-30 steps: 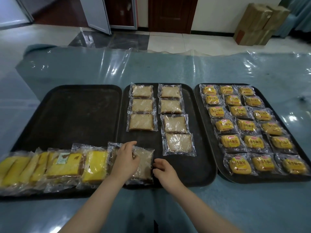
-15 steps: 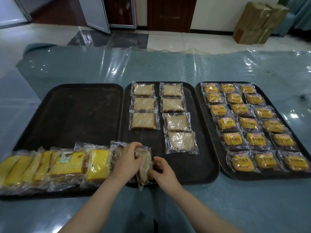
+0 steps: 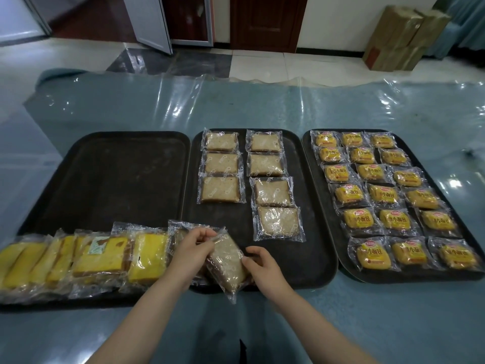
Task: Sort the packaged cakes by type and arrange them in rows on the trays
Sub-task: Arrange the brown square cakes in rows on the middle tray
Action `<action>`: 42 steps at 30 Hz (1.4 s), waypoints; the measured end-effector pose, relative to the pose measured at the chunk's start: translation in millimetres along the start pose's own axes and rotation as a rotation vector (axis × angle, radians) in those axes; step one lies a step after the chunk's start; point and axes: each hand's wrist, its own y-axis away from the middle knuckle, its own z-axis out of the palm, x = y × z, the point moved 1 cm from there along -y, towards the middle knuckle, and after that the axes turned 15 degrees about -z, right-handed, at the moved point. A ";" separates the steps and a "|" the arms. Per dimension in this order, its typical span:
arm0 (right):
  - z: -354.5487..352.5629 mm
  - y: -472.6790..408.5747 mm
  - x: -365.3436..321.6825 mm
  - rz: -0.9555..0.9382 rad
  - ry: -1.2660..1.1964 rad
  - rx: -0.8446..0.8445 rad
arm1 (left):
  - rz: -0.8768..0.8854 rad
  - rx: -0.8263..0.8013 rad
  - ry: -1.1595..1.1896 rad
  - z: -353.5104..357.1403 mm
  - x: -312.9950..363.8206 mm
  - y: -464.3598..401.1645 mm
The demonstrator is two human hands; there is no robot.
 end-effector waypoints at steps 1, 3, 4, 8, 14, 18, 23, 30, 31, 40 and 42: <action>-1.9 0.5 -0.6 0.022 -0.052 0.015 | -0.022 -0.002 0.042 0.9 -1.0 -0.3; -6.9 1.6 -2.8 0.064 -0.167 0.055 | -0.067 -0.012 0.120 4.0 -2.1 -1.0; -9.9 2.2 -4.4 0.078 -0.213 0.073 | -0.086 -0.022 0.156 6.5 -1.6 -0.1; -25.9 4.5 -10.8 0.085 -0.281 0.112 | -0.131 -0.070 0.243 18.8 0.7 6.1; -56.7 10.3 -11.2 0.084 -0.303 0.113 | -0.216 -0.120 0.263 42.4 1.0 10.6; -77.6 12.5 -8.6 0.081 -0.360 0.132 | -0.276 -0.126 0.184 56.4 -3.0 7.6; -101.7 13.5 -4.6 0.038 -0.191 0.129 | -0.277 -0.097 0.073 72.5 -12.1 5.2; -128.2 7.4 -2.6 -0.012 0.136 0.053 | -0.327 -0.092 -0.010 92.0 -23.9 1.5; -130.8 5.9 -2.8 -0.018 0.176 0.035 | -0.333 -0.082 -0.014 94.4 -24.9 0.7; -149.4 -13.3 -2.6 -0.003 0.362 0.072 | -0.339 -0.042 0.056 115.8 -24.4 -3.0; -150.9 -16.5 -3.0 -0.002 0.360 0.079 | -0.321 -0.036 0.025 118.5 -23.3 -3.3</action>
